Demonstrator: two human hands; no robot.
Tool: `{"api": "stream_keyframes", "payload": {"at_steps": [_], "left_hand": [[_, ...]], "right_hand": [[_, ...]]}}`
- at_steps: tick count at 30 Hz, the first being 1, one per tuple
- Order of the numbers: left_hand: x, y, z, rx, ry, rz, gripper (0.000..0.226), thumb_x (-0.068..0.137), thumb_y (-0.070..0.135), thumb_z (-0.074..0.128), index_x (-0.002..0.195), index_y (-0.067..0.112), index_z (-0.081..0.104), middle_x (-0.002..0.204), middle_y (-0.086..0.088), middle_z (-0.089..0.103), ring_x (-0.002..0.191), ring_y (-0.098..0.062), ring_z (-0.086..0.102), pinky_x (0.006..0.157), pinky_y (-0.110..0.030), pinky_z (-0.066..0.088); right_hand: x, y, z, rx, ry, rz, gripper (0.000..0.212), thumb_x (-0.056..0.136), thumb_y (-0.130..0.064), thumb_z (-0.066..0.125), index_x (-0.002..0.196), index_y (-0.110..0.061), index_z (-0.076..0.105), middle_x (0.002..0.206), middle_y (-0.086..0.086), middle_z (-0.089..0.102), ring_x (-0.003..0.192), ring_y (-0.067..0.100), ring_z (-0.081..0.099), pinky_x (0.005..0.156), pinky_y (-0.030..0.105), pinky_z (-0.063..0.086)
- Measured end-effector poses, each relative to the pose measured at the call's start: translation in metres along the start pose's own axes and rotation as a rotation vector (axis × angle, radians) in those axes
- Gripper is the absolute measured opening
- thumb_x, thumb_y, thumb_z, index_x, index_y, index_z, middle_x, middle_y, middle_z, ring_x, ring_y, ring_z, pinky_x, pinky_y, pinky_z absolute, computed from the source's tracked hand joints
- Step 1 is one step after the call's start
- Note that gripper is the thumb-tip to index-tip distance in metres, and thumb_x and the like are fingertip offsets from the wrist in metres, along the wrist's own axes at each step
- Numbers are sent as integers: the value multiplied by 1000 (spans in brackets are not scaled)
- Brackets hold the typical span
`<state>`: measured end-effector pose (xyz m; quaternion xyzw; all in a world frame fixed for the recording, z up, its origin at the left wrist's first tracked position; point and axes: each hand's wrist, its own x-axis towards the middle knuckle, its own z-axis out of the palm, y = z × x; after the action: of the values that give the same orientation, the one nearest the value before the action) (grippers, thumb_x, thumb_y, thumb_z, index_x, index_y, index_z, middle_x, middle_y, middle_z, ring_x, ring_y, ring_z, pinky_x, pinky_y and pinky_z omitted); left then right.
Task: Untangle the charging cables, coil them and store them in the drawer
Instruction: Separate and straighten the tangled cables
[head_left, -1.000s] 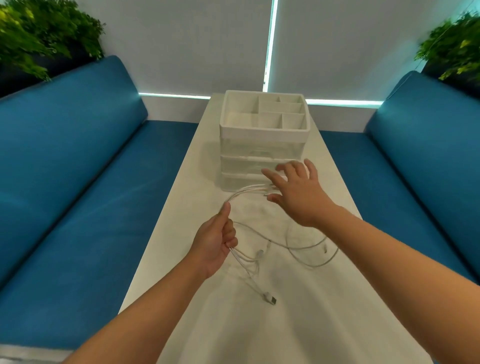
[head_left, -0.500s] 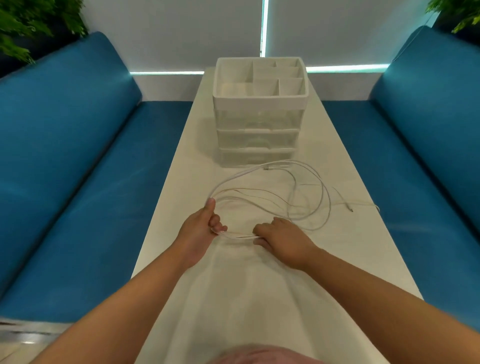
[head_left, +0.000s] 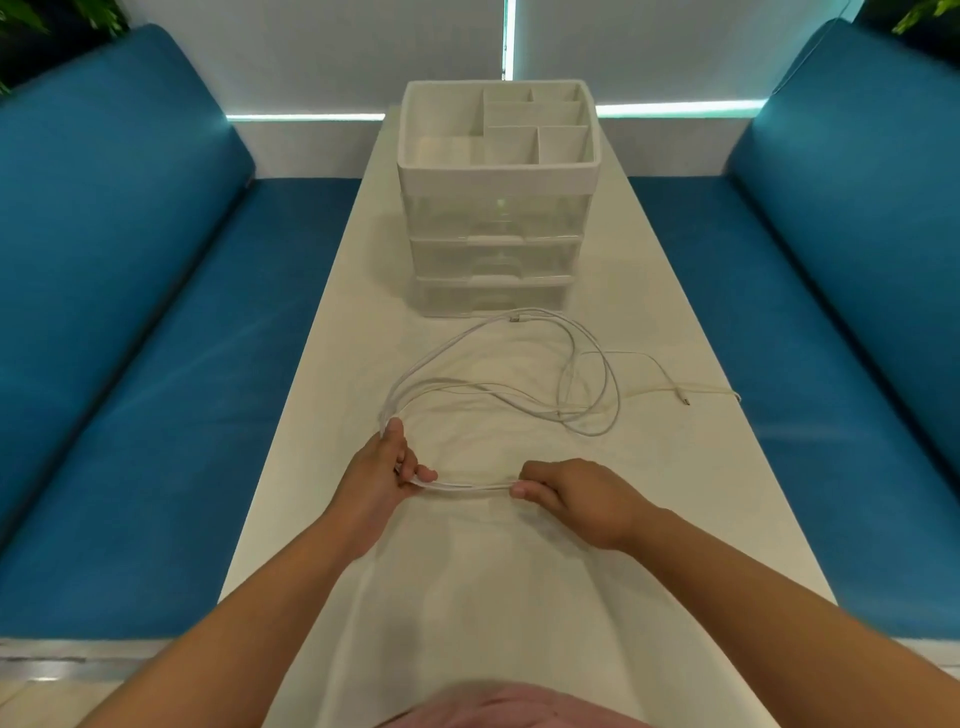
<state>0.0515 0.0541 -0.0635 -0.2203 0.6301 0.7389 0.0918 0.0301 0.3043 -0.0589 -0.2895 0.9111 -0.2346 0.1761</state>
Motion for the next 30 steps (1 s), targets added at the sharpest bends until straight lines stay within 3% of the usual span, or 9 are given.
{"api": "stream_keyframes", "payload": {"at_steps": [4,6,10,14,17,20,26,28,30], "left_hand": [[-4,-1,8,-88,-65,11,40,103,41,37,73,13,38,58,-1,36,59,-18,52,92,-40,51],[-8,1,13,-121,-104,17,37,103,38,37,76,14,39,58,0,33,56,-17,43,92,-40,52],[-9,6,19,-140,-128,33,33,104,38,37,80,15,39,61,0,30,54,-16,39,89,-39,52],[-7,7,14,-114,-95,27,33,104,36,37,79,15,39,60,0,31,53,-15,40,85,-38,52],[-7,5,7,-69,-121,-8,34,105,34,37,78,14,40,61,-3,39,62,-19,54,88,-39,50],[-12,1,6,-45,-142,-29,31,105,32,38,81,12,44,65,-6,49,76,-22,65,90,-39,51],[-20,-5,12,33,-143,12,28,106,30,37,92,9,49,77,-12,58,94,-28,71,90,-39,54],[-23,-5,10,69,-141,5,28,106,30,36,95,8,49,79,-14,58,97,-29,71,90,-39,55],[-26,-4,7,84,-139,-1,29,106,31,36,94,8,49,80,-14,58,98,-29,71,88,-40,56]], "right_hand": [[-5,5,4,-311,7,-8,43,97,-57,12,89,-25,40,83,-8,50,73,17,51,64,32,35],[-4,9,4,-401,37,11,59,90,-62,2,99,-22,45,92,-3,54,80,22,56,63,32,33],[-1,10,9,-373,8,142,43,99,-55,16,92,-19,38,88,6,62,69,26,52,61,34,33],[-5,6,6,-346,-6,83,38,101,-52,22,88,-19,38,86,3,60,69,21,46,62,34,34],[-14,11,1,-300,-36,2,35,103,-44,25,112,-19,48,106,-1,54,85,21,53,69,33,39],[-21,13,3,-261,-49,61,37,104,-43,23,133,-30,41,115,-3,55,95,25,59,80,35,46],[-31,20,9,-431,55,26,41,100,-51,19,95,-20,45,78,-4,53,69,21,51,59,30,33],[-31,26,10,-488,117,-100,43,99,-49,23,87,-19,51,76,-4,56,68,20,54,55,26,31],[-29,25,8,-430,86,-118,30,100,-38,31,98,-18,53,92,-1,55,81,21,53,59,28,36]]}}
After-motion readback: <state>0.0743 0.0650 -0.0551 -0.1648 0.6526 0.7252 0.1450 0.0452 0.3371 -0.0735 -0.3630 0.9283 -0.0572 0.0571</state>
